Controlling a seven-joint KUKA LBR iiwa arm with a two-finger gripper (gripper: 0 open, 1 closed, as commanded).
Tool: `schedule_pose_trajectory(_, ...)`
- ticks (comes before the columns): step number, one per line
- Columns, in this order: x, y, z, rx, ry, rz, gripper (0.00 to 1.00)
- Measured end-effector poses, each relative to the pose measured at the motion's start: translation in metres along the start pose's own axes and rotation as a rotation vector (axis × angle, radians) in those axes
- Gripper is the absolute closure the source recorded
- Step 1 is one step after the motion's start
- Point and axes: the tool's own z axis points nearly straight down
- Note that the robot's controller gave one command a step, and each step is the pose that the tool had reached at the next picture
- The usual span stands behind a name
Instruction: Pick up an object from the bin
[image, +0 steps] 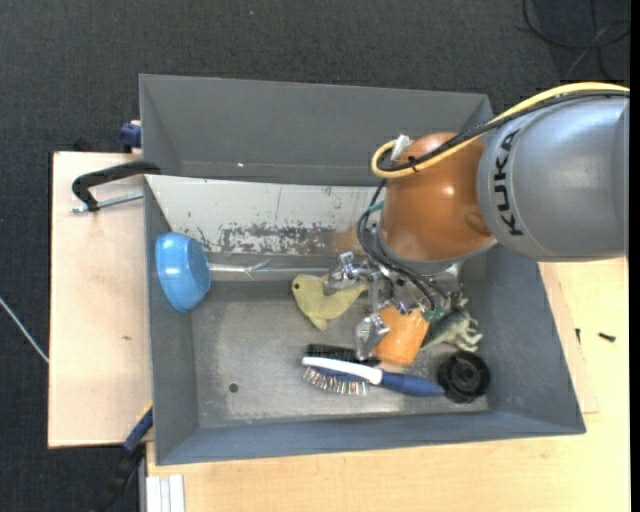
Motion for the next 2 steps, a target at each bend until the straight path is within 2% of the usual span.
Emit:
schedule_pose_trajectory(1, -0.022, 0.008, -0.018, -0.002, 0.019, -0.023, 0.0)
schedule_pose_trajectory(2, -0.022, -0.009, 0.029, 0.001, 0.005, 0.393, 0.0)
